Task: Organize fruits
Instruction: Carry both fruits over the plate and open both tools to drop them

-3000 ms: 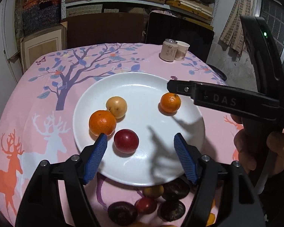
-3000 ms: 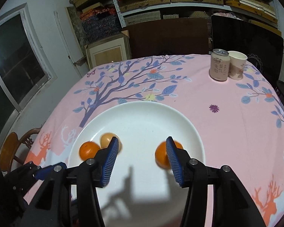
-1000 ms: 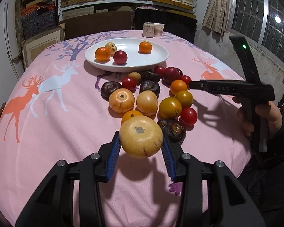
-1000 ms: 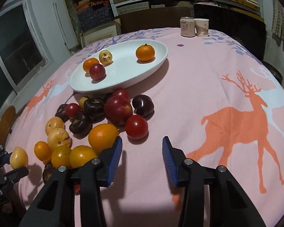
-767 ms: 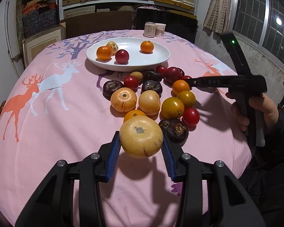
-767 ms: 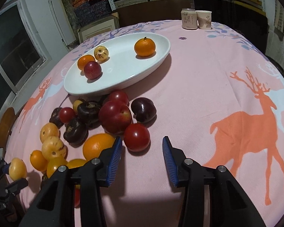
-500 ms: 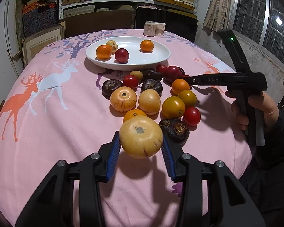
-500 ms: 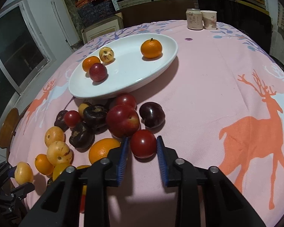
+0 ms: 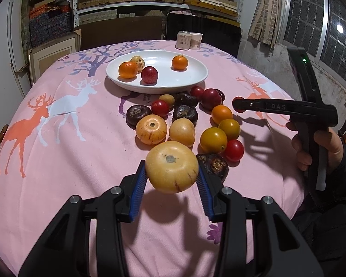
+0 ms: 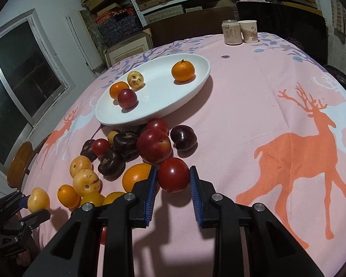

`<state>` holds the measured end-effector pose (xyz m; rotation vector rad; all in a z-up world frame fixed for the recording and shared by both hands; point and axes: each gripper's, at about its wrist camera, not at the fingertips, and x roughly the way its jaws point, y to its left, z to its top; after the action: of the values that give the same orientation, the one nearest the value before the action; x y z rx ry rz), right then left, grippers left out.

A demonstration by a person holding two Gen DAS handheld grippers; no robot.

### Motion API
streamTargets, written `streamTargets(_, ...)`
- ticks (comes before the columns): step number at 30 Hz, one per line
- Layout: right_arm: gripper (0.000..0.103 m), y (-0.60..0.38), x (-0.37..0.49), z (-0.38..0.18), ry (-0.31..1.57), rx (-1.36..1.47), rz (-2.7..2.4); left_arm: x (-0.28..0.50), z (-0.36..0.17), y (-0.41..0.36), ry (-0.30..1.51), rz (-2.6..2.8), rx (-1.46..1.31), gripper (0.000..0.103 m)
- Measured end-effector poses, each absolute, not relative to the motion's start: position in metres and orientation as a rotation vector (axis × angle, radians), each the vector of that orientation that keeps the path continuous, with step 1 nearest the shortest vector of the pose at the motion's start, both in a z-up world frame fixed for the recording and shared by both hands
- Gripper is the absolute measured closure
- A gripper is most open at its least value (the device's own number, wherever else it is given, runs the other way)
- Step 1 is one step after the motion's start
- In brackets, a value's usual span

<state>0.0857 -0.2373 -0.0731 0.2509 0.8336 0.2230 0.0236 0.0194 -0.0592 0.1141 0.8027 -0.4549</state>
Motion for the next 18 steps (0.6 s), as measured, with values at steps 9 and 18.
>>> streamTargets(9, 0.075, -0.242, 0.098, -0.042, 0.788, 0.255, 0.238, 0.064, -0.031, 0.015, 0.750, -0.433, 0.115, 0.062)
streamTargets(18, 0.075, -0.230, 0.151, -0.015, 0.768, 0.260, 0.263, 0.160, -0.012, -0.002, 0.732, -0.415, 0.124, 0.062)
